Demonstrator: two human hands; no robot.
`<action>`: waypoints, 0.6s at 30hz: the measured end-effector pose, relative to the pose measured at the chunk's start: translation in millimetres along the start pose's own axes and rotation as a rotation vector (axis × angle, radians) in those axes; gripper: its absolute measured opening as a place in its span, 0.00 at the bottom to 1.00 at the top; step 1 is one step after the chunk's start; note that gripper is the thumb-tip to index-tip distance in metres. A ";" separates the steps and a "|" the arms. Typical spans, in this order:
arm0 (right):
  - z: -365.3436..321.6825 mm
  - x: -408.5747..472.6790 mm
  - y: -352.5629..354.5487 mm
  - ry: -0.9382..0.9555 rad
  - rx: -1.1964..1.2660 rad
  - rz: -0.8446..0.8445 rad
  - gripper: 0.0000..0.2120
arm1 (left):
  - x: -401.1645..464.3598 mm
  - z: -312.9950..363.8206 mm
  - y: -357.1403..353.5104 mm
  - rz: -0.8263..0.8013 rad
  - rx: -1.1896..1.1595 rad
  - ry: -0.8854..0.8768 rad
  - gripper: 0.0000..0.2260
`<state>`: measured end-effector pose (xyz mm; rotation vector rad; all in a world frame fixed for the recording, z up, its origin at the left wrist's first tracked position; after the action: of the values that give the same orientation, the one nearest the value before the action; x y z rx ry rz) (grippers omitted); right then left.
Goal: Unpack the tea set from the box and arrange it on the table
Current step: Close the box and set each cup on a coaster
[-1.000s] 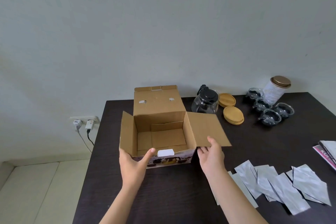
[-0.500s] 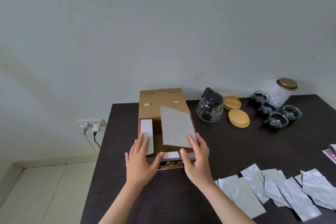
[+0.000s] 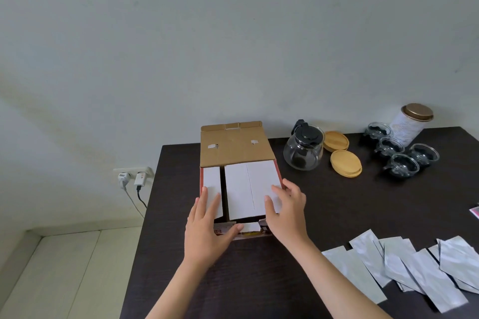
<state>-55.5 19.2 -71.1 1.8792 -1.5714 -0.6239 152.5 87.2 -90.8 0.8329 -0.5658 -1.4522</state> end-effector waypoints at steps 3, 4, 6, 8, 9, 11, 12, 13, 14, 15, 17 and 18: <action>-5.0 33.4 0.6 -0.051 -0.022 -0.113 0.20 | 0.7 -2.0 -1.6 -0.016 0.029 -0.002 0.42; -6.0 47.2 -1.3 -0.081 -0.019 -0.159 0.22 | 0.8 -2.8 -2.1 -0.022 0.035 0.001 0.42; -11.6 75.2 -5.0 -0.110 -0.015 -0.210 0.23 | 1.1 -3.6 -2.3 -0.025 0.036 -0.003 0.42; -18.1 100.5 -6.5 -0.136 -0.001 -0.205 0.22 | 1.8 -3.5 -2.8 -0.024 0.036 -0.019 0.40; -19.4 109.6 -8.0 -0.174 0.021 -0.205 0.21 | 2.3 -2.9 -3.9 -0.028 0.043 -0.028 0.39; -19.5 119.3 -12.5 -0.254 0.063 -0.200 0.24 | 2.4 -0.9 -7.0 -0.042 0.081 -0.044 0.35; -20.0 120.4 -14.9 -0.266 0.081 -0.187 0.26 | 2.2 0.0 -7.9 -0.040 0.106 -0.053 0.33; -22.0 119.4 -16.1 -0.259 0.105 -0.167 0.28 | 1.9 1.2 -7.9 -0.031 0.126 -0.062 0.30; -23.4 117.3 -17.5 -0.238 0.134 -0.142 0.30 | 1.6 1.7 -7.5 -0.019 0.137 -0.067 0.29; -23.2 115.4 -19.3 -0.211 0.164 -0.121 0.30 | 1.4 2.1 -7.4 -0.013 0.146 -0.066 0.28; -20.8 112.3 -19.7 -0.172 0.236 -0.094 0.31 | 2.0 1.7 -9.1 -0.024 0.169 -0.055 0.28; -18.5 112.2 -19.0 -0.161 0.283 -0.085 0.30 | 2.0 1.7 -9.4 -0.026 0.171 -0.054 0.28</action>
<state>-8.4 -86.1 -68.6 2.1585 -1.7667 -0.6291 145.4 85.7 -97.3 0.9401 -0.7306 -1.4686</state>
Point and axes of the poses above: each hand's wrist, its own x-axis towards the middle knuckle, its own y-axis out of the back of the hand, z = x × y, the point moved 10 cm from there along x, towards the middle knuckle, and after that the axes turned 15 degrees about -z, right-handed, at the moved point
